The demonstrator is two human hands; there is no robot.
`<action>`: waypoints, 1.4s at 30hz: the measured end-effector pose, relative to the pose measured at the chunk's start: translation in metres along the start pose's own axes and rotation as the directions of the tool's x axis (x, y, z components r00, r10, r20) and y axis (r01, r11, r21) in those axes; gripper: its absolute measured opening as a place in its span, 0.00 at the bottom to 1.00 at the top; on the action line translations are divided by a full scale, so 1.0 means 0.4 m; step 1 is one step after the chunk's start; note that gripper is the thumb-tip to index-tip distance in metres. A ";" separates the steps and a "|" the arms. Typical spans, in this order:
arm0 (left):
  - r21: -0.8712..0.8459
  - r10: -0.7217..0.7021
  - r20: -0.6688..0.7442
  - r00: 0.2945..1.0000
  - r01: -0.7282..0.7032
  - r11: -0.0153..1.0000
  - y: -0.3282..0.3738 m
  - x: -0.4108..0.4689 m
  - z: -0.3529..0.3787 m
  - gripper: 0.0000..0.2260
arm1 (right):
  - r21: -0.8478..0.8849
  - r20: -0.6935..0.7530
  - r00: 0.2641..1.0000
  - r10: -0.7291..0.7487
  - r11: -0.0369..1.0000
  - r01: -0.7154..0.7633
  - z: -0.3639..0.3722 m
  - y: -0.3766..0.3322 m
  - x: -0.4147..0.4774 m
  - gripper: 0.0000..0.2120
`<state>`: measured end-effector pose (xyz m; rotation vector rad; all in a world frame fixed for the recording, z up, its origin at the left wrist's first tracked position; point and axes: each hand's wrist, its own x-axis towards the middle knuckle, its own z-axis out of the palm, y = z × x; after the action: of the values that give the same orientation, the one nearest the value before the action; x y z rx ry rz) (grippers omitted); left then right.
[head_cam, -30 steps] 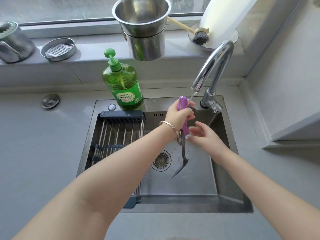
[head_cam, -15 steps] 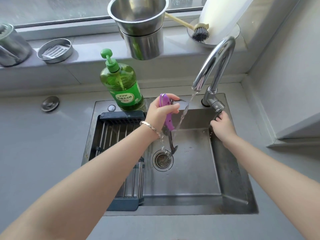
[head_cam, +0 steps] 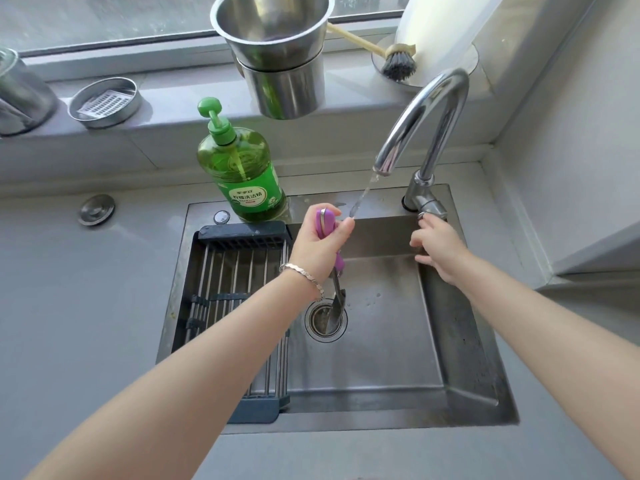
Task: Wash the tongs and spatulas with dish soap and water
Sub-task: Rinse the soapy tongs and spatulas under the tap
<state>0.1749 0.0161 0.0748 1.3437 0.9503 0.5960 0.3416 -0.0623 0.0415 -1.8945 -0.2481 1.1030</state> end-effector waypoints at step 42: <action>0.706 -0.269 0.260 0.927 0.007 0.708 -0.108 -0.223 -0.170 0.25 | -0.845 0.075 0.976 -0.205 0.506 0.171 0.008 0.315 -0.299 0.14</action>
<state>0.0650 -0.0283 0.0558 1.9467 1.0098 -0.1738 0.2381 -0.1990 0.0135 -2.6501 -1.1405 0.8319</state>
